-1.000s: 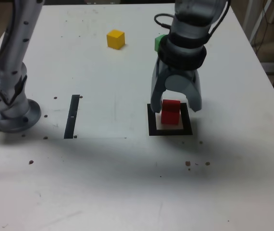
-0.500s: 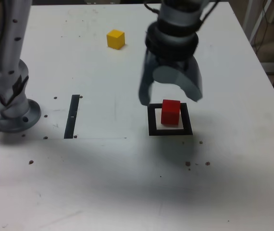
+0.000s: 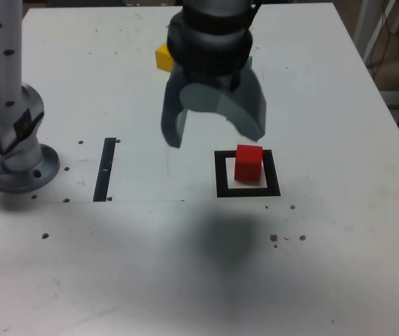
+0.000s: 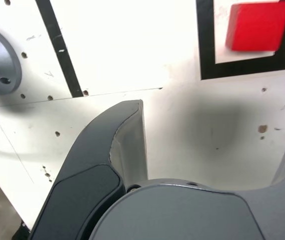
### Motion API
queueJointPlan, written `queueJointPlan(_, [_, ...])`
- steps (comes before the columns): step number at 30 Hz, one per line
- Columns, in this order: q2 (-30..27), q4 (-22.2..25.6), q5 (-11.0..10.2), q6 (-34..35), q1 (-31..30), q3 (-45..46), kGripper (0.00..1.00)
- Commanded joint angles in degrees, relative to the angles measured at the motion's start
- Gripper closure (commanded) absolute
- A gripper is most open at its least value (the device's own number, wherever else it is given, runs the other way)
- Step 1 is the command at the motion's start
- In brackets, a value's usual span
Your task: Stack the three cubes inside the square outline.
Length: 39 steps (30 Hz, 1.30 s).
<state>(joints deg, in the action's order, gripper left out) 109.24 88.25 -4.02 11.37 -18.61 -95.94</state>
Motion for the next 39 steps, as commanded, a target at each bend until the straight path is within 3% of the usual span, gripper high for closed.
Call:
queueJointPlan(1, [0.2,0.0,0.1,0.4,-0.3,0.1,0.0])
queueJointPlan(12, [0.1,-0.4,-1.3,-0.7,1.3,0.9,0.0])
queueJointPlan(22, [-0.7,-0.2,-2.6,-11.6,12.6,0.8,0.0])
queueJointPlan(39, [-6.0,-0.2,-11.0,-28.9,31.3,5.5,0.01])
